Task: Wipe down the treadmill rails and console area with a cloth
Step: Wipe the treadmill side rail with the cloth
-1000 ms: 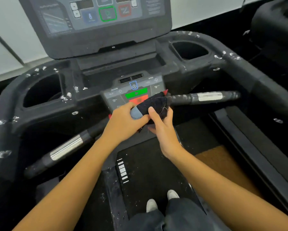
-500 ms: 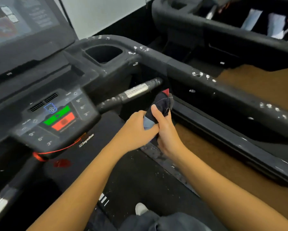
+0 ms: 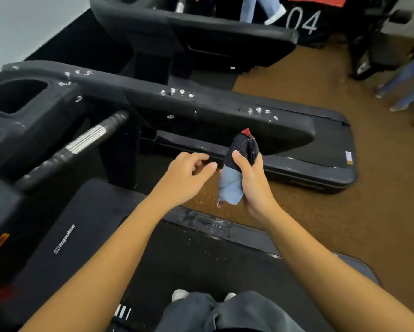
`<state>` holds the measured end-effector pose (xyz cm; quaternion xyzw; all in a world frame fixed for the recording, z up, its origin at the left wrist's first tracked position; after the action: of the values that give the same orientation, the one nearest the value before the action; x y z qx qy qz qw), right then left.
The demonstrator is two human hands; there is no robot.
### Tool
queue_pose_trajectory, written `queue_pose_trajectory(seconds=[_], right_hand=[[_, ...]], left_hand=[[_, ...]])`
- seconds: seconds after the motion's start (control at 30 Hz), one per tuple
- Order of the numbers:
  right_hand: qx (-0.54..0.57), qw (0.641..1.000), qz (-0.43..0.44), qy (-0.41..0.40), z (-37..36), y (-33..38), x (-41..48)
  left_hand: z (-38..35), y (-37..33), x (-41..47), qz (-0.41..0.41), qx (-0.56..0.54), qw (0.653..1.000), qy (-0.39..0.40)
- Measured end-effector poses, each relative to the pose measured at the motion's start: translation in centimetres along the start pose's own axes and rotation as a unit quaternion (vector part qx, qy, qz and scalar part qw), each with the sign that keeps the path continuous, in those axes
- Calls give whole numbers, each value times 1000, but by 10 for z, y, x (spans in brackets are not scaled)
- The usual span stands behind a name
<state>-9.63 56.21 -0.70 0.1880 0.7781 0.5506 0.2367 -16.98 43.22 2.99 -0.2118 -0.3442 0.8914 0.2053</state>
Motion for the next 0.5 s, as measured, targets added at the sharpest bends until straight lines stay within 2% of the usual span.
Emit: queue_pose_trajectory(seconds=[0.27,0.4,0.5], right_hand=[[-152,981,95,-67,84,43,12],[-266,949,141,-93,104,56,31],[-367,907,181,-98,110,61,49]], left_hand=[[-27,-27,43,-40,117,991,-51],[-25,-40,67,-60,174,979,-92],[-21,-46,86,-82,232,962,-121]])
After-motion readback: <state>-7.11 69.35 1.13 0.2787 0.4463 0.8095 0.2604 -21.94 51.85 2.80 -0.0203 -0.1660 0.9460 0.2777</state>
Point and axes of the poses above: each hand's wrist, its own x-axis towards the middle knuckle, its own z-axis out of the back of the hand, y = z × x, the point moved 3 cm from there along x, towards the middle knuckle, and after that the axes turned 9 degrees about z, right-handed, at the moved point
